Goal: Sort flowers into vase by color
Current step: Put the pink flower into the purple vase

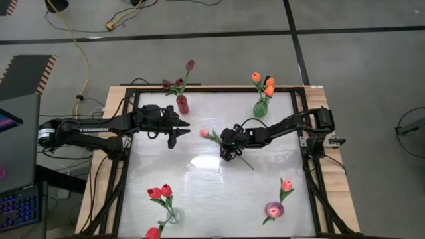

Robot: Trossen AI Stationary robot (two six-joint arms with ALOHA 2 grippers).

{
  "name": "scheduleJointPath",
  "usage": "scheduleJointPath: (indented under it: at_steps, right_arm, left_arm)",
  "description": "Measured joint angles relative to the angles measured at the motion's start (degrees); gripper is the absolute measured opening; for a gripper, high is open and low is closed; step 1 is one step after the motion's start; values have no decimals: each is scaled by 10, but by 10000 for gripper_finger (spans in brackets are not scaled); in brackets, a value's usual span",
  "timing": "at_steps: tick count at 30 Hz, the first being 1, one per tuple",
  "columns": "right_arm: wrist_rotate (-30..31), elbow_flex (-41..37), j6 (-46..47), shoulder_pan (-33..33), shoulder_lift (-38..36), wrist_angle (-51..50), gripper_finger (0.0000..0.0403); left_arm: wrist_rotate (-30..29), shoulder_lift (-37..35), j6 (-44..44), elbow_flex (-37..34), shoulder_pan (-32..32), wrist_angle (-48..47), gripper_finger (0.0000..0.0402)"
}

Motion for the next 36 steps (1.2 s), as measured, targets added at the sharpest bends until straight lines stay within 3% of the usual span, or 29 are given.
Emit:
scheduleJointPath:
  at_steps: [12, 22, 36]
  right_arm:
    - [-5, 0, 1, 0, 0, 0, 28]
    - [-25, -2, 1, 3, -47, -36, 35]
    - [28, -1, -11, 4, -271, -173, 31]
  left_arm:
    - [-2, 0, 0, 0, 0, 0, 122]
    - [-1, 0, 0, 0, 0, 1, 122]
    - [0, 0, 0, 0, 0, 3, 122]
